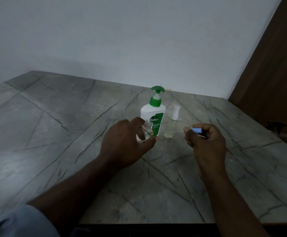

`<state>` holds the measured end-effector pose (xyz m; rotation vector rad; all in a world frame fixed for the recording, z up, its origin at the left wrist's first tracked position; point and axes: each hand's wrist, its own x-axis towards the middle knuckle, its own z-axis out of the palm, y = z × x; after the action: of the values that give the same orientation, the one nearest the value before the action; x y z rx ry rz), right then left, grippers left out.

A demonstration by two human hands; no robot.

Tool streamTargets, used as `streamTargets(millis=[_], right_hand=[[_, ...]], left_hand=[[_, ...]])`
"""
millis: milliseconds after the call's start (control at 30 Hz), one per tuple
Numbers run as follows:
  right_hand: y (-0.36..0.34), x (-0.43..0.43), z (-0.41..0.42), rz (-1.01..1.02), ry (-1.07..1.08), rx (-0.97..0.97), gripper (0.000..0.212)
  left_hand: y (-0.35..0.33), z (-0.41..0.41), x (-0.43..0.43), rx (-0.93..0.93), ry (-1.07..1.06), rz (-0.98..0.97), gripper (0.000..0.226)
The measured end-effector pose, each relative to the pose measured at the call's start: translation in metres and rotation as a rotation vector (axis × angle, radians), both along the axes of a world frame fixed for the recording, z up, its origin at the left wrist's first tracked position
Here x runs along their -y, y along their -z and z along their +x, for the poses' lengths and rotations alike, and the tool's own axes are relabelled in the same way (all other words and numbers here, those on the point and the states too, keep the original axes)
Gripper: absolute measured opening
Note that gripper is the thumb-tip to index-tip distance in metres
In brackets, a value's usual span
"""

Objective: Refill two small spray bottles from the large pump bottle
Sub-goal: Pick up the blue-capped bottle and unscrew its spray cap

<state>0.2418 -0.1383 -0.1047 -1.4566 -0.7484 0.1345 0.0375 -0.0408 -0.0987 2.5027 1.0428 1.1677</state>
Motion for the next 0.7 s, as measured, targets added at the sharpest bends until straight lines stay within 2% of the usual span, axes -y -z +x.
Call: streamTargets(millis=[167, 300, 500, 700], right_hand=[[0.0034, -0.0010, -0.0082, -0.161, 0.010, 0.261, 0.017], [0.0060, -0.0018, -0.0077, -0.229, -0.023, 0.318, 0.015], [0.0071, -0.0041, -0.0079, -0.310, -0.014, 0.374, 0.018], [0.0073, -0.0044, -0.0089, -0.379, -0.020, 0.465, 0.020]], left_hand=[[-0.0011, 0.0000, 0.0011, 0.013, -0.007, -0.008, 0.056], [-0.0011, 0.0000, 0.0034, 0.014, 0.004, -0.002, 0.054], [-0.0021, 0.0010, 0.0064, -0.012, 0.041, 0.006, 0.067], [-0.0011, 0.0014, 0.0064, -0.040, 0.041, 0.015, 0.062]])
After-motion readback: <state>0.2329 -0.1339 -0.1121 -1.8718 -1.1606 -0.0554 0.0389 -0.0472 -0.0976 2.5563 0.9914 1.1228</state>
